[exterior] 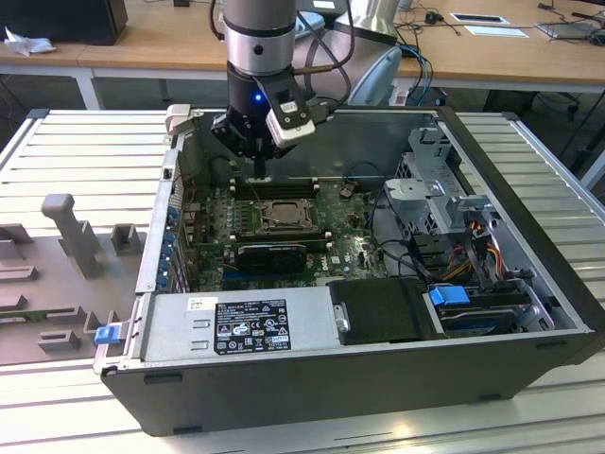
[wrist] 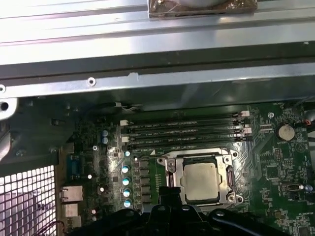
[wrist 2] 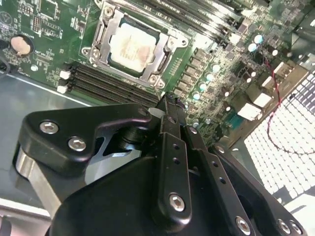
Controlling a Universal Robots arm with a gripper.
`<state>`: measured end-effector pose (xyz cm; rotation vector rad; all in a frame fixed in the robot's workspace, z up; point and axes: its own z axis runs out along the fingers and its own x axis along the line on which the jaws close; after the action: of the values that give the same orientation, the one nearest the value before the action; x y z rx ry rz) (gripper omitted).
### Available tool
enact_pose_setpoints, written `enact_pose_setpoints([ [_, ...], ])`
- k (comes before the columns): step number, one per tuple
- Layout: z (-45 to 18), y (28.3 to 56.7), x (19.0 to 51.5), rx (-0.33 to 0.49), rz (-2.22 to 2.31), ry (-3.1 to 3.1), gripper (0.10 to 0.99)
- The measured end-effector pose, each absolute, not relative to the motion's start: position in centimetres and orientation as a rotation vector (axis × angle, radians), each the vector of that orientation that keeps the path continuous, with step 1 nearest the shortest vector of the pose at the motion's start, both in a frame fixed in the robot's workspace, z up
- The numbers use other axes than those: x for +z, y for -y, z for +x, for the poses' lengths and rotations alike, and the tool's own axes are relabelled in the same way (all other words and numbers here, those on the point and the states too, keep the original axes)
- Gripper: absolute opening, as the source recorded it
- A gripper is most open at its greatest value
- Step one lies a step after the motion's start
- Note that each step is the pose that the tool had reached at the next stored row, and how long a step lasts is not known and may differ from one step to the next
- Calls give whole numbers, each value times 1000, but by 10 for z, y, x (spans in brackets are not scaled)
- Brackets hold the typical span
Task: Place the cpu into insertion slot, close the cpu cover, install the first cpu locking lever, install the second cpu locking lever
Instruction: 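Install the first cpu locking lever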
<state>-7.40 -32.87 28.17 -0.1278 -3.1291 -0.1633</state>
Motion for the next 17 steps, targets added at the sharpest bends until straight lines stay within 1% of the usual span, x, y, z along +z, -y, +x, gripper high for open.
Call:
enact_pose_setpoints([
  [8, -93, 330, 274, -166, -111, 3133, 106],
  [17, -104, 328, 260, -166, 31, 3130, 106],
])
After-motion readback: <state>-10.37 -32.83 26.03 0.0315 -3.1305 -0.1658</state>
